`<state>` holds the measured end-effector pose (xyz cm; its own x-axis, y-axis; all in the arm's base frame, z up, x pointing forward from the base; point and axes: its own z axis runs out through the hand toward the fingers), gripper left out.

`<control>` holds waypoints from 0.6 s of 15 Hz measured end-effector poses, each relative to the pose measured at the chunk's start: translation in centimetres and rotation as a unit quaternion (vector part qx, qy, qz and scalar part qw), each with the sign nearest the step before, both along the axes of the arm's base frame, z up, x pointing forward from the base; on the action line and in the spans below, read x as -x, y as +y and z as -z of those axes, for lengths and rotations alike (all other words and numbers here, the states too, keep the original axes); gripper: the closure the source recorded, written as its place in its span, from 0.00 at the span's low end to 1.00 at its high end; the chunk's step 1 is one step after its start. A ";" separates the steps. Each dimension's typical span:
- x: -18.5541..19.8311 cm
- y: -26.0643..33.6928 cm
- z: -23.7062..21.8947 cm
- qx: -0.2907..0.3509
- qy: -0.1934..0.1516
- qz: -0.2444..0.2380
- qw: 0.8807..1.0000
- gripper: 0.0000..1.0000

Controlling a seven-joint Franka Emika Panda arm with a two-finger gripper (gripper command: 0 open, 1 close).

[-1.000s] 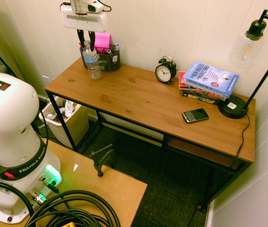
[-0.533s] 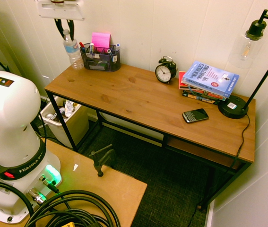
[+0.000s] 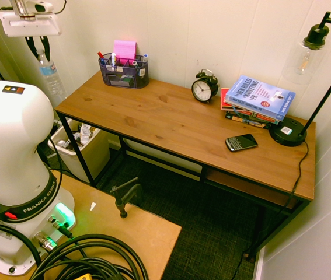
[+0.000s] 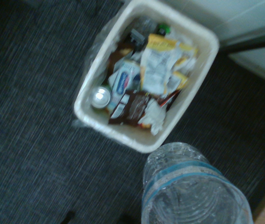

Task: Throw the bottle in the trash bin

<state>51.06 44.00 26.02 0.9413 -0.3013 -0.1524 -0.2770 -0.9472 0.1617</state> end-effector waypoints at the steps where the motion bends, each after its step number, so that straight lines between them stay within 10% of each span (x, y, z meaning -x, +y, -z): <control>1: -0.2 0.6 1.8 -0.001 0.032 0.008 0.999 1.00; 2: -0.5 1.2 3.2 -0.006 0.067 0.017 0.998 1.00; 3: -1.0 1.5 4.1 -0.011 0.092 0.021 0.995 0.00; 9: -4.9 3.0 3.7 -0.020 0.097 0.032 0.995 0.00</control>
